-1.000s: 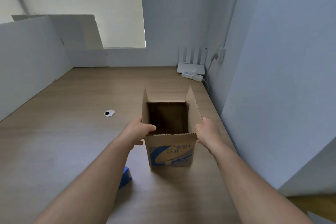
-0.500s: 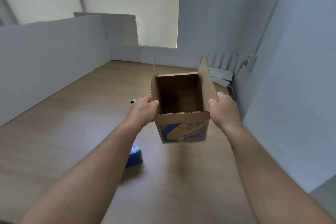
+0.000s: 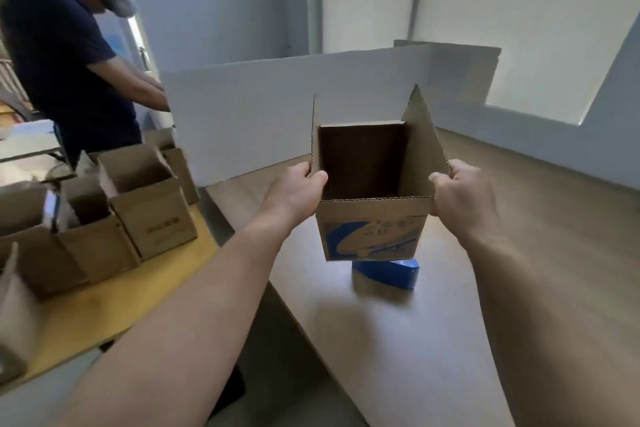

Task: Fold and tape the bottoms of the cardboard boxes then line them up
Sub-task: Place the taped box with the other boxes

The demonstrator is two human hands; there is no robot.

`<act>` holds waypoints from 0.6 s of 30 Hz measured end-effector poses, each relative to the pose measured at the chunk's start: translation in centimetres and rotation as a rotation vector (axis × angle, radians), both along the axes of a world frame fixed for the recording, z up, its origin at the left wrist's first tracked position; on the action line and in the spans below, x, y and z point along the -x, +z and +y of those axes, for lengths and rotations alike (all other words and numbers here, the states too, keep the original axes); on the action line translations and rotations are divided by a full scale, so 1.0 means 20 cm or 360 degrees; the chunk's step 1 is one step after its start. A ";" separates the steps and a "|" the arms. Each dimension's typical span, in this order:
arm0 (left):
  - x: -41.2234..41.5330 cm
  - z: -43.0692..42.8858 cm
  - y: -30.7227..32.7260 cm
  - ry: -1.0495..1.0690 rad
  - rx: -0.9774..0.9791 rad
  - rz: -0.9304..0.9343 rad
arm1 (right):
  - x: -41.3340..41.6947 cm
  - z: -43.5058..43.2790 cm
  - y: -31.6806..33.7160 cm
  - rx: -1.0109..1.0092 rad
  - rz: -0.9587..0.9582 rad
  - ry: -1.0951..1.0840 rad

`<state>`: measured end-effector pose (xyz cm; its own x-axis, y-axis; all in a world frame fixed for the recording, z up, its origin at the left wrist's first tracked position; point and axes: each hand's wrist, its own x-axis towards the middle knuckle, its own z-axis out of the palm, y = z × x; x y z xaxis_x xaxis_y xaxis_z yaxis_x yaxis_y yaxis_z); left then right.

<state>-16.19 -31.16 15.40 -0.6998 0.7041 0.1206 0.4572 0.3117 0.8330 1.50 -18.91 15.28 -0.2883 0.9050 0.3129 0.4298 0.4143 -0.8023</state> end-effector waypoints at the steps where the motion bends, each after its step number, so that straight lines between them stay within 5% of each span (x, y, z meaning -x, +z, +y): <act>1: 0.03 -0.07 -0.02 0.0061 0.0018 0.0002 | 0.06 -0.04 -0.01 0.0029 0.0003 0.0069; 18: 0.59 -1.02 -0.29 0.0675 0.0361 -0.0268 | 0.93 -0.70 -0.33 0.0314 -0.0300 0.0728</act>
